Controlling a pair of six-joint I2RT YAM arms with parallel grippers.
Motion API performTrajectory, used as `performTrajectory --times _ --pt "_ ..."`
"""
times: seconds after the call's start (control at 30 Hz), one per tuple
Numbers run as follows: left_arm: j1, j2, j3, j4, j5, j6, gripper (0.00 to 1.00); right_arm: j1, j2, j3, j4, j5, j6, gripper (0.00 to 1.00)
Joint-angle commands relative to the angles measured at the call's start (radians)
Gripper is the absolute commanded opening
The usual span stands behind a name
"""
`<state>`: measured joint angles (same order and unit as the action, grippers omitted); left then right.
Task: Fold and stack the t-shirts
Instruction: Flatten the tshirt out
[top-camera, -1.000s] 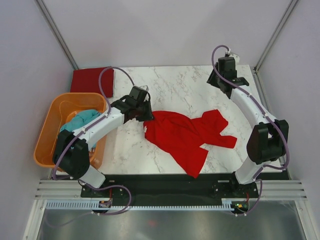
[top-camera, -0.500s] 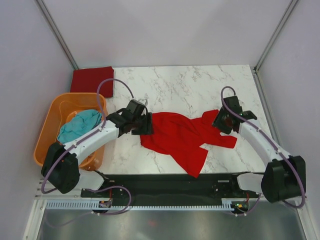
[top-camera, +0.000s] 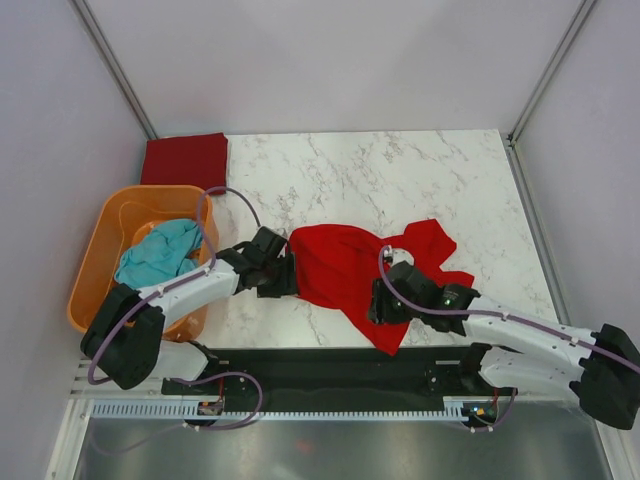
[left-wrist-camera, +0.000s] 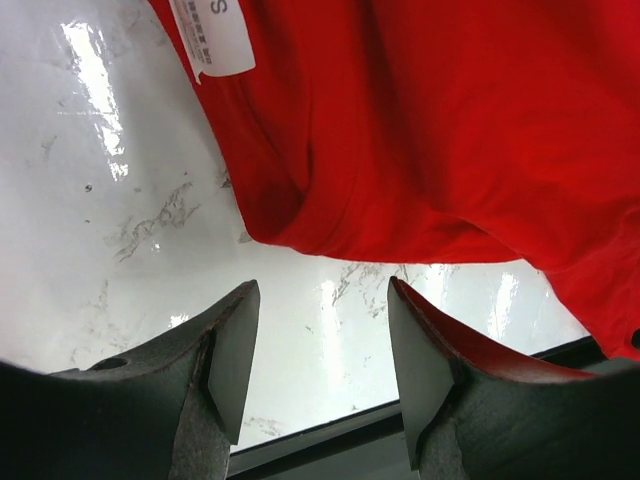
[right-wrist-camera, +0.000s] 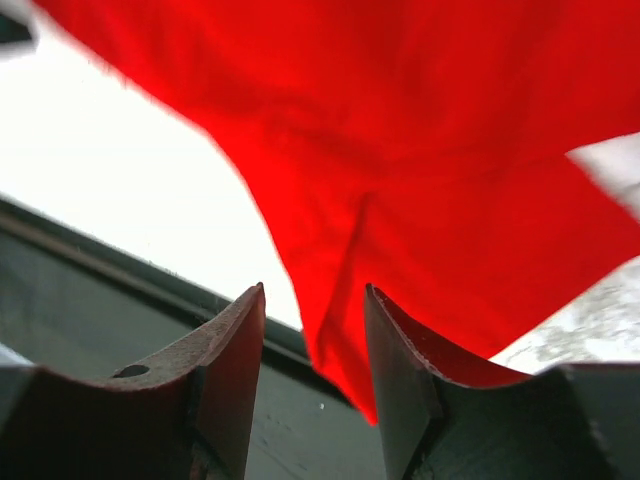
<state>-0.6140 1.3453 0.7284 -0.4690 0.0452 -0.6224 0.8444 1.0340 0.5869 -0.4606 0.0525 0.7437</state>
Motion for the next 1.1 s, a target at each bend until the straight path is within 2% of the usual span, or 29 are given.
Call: performTrajectory --times 0.0,0.17,0.27,0.47,0.53,0.57,0.6,0.63,0.67,0.7,0.93,1.07 --pt "-0.003 -0.018 -0.043 0.115 -0.004 -0.068 0.62 0.134 -0.046 -0.045 0.059 0.107 0.037 0.53" --pt "-0.003 0.005 -0.057 0.158 -0.039 -0.092 0.59 0.315 -0.046 -0.068 0.045 0.216 0.089 0.54" --pt "-0.003 0.017 -0.055 0.165 -0.041 -0.089 0.55 0.373 0.014 -0.056 0.033 0.262 0.095 0.54" --pt "-0.001 0.011 -0.052 0.167 -0.039 -0.082 0.35 0.426 0.173 -0.022 0.031 0.334 0.111 0.55" --pt "-0.003 0.008 -0.055 0.167 -0.039 -0.076 0.24 0.424 0.204 -0.018 0.031 0.357 0.124 0.53" --pt "-0.003 0.008 -0.053 0.168 -0.038 -0.076 0.19 0.423 0.207 -0.01 0.027 0.365 0.131 0.5" --pt "-0.003 0.006 -0.055 0.168 -0.036 -0.073 0.11 0.423 0.204 -0.007 0.016 0.377 0.143 0.4" --pt "-0.001 0.003 -0.055 0.167 -0.031 -0.073 0.05 0.423 0.198 -0.002 0.007 0.385 0.148 0.33" --pt "-0.001 0.002 -0.055 0.165 -0.034 -0.066 0.02 0.423 0.189 0.011 -0.006 0.395 0.151 0.26" --pt "0.0 -0.003 -0.053 0.165 -0.038 -0.06 0.02 0.423 0.17 0.024 -0.044 0.405 0.157 0.0" --pt "0.014 -0.009 0.106 0.003 -0.185 0.016 0.02 0.41 0.057 0.24 -0.286 0.556 0.207 0.0" --pt "0.048 0.021 0.21 -0.058 -0.212 0.05 0.02 0.283 0.002 0.272 -0.294 0.529 0.168 0.0"
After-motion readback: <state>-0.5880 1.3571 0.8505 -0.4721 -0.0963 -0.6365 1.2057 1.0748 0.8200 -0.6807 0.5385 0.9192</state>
